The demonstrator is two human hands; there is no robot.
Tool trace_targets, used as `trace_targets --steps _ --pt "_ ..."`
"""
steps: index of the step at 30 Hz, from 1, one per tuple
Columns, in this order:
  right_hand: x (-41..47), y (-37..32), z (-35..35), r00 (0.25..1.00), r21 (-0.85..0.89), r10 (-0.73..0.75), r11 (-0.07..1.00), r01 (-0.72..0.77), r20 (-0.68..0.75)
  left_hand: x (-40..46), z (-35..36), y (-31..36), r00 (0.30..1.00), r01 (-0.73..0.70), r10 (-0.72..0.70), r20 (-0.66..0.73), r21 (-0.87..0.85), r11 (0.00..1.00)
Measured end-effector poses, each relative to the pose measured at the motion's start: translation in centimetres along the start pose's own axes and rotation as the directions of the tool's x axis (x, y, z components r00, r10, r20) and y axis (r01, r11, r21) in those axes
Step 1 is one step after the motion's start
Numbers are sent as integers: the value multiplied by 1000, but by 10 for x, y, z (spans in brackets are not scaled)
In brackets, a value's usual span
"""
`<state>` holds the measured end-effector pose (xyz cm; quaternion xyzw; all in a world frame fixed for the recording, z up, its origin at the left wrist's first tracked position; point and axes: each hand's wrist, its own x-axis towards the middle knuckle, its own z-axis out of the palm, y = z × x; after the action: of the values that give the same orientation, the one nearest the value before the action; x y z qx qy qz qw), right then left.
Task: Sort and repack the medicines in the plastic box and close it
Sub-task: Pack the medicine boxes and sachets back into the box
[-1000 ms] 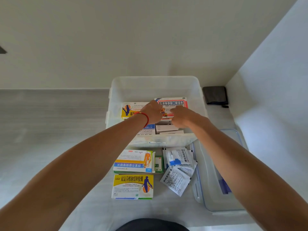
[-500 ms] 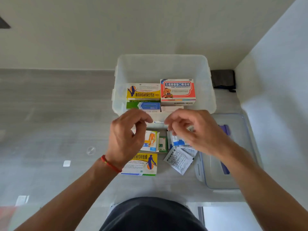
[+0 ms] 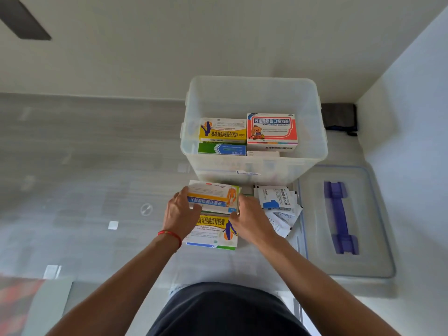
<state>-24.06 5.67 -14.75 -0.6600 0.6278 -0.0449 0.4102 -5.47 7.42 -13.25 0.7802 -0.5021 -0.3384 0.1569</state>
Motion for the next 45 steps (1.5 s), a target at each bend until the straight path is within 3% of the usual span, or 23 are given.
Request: trace_targets --steps 8,11,14,17,20,26,29,33,36,38,41,45 --pt "-17 11 -10 985 382 106 923 -45 -139 -14 -15 -2 997 -31 25 -74 -85 996" --pt "-34 13 -36 983 599 143 799 -43 -120 -31 -30 6 998 -17 8 -55 -178 984" --pt "-55 13 -70 994 717 60 697 23 -90 -46 -52 23 998 9 13 61 -339 941" --pt "-81 9 -105 997 756 -56 649 80 -57 -60 -83 44 982 2 68 176 -368 930" --pt "-102 -4 -135 984 801 -127 571 179 -128 -67 -114 66 972 -57 143 188 -399 915" --pt "-72 -50 -168 894 675 -256 588 446 -367 -23 -127 112 974 -199 227 2 -474 858" --pt "-21 -63 -177 869 612 -212 636 471 -448 26 -117 127 964 -267 255 -81 -355 896" --pt "61 -61 -182 878 594 14 741 311 -478 78 -103 137 853 -454 423 -306 -34 890" --pt "108 -64 -166 879 621 210 775 119 -429 97 -90 133 789 -522 523 -323 99 847" --pt "129 -68 -150 875 512 196 856 67 -443 102 -82 126 773 -528 544 -327 145 837" --pt "147 -75 -130 914 221 56 975 37 -401 106 -78 122 745 -544 561 -360 159 824" --pt "156 -75 -129 934 -137 -81 990 35 -348 108 -78 124 735 -550 561 -381 151 822"
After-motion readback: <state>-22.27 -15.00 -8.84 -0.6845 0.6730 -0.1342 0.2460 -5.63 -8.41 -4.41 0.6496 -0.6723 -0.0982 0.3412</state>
